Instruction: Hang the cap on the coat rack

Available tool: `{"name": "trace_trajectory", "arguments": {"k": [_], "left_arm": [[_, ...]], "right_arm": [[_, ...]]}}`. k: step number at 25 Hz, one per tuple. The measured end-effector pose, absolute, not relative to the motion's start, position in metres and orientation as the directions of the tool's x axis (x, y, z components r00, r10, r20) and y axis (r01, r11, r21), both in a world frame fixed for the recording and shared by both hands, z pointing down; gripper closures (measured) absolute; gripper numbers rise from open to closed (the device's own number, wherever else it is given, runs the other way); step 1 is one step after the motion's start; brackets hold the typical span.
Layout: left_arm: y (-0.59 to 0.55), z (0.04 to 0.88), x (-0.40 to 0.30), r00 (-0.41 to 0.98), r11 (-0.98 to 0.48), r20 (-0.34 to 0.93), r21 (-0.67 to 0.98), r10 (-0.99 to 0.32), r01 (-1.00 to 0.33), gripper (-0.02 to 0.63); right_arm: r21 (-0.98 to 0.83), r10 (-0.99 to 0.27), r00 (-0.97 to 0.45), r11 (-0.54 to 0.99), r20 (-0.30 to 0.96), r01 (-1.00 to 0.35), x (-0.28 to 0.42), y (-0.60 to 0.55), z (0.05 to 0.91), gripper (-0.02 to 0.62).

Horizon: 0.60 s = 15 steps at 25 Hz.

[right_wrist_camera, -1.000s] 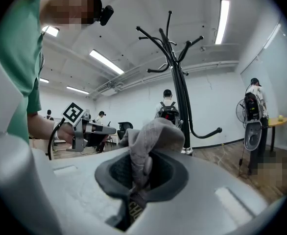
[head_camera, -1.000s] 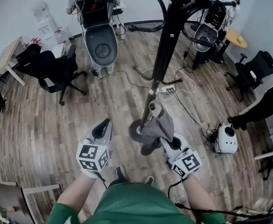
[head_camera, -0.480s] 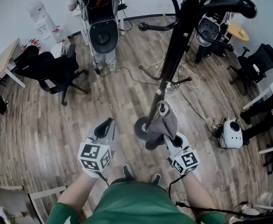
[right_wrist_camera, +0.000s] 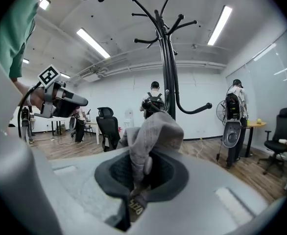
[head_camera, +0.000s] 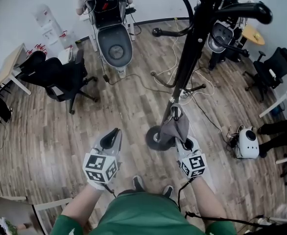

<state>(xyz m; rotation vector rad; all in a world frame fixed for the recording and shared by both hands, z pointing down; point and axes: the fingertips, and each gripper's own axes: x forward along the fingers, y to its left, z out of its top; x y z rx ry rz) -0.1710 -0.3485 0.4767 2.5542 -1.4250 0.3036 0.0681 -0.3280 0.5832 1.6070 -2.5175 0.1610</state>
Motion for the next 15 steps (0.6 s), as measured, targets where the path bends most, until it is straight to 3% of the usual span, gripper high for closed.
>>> {"name": "trace_trajectory", "arguments": {"k": [15], "left_arm": [[-0.338,0.485,-0.180,0.480,-0.474,0.296,0.097,-0.826,-0.875,0.566]], "right_arm": [[0.021,-0.860,-0.375,0.407,0.346,-0.913,0.071,-0.362,0.642,0.548]]}}
